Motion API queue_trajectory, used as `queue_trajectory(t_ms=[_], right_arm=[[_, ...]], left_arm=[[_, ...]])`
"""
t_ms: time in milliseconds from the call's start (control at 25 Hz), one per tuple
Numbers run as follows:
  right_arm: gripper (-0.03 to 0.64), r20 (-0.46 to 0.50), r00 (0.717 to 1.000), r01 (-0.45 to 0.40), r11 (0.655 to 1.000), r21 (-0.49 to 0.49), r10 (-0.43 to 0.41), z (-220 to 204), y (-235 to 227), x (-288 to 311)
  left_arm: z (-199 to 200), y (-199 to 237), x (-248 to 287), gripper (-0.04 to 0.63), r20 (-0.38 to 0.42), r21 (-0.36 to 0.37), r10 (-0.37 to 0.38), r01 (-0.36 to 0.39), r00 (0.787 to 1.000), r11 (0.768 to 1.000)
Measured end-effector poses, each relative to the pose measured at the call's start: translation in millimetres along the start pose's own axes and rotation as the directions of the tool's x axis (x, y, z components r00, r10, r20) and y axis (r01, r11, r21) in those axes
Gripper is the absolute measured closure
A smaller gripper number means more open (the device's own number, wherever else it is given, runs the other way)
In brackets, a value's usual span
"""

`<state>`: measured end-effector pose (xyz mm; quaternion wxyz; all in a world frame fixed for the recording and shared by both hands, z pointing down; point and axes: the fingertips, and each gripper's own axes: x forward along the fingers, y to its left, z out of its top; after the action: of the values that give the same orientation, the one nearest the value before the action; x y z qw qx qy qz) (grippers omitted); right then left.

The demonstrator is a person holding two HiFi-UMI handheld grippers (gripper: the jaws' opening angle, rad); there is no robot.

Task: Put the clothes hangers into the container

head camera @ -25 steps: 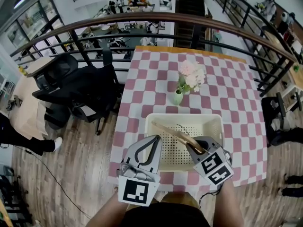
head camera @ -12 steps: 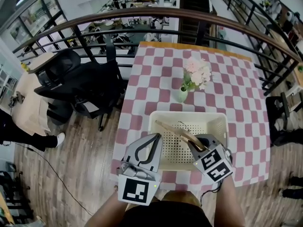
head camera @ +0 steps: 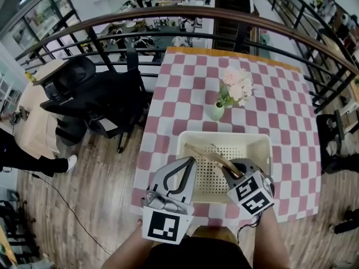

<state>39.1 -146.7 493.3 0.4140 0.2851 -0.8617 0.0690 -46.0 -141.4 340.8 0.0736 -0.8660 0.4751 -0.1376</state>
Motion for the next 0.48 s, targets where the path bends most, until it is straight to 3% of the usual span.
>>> queue_trajectory(t_ms=[480], right_arm=[[0.561, 0.006, 0.999, 0.032, 0.999, 0.015, -0.032, -5.1, -10.6, 1.7]], left_arm=[[-1.5, -0.8, 4.9, 0.584, 0.002, -0.005, -0.006, 0.006, 1.000, 1.000]])
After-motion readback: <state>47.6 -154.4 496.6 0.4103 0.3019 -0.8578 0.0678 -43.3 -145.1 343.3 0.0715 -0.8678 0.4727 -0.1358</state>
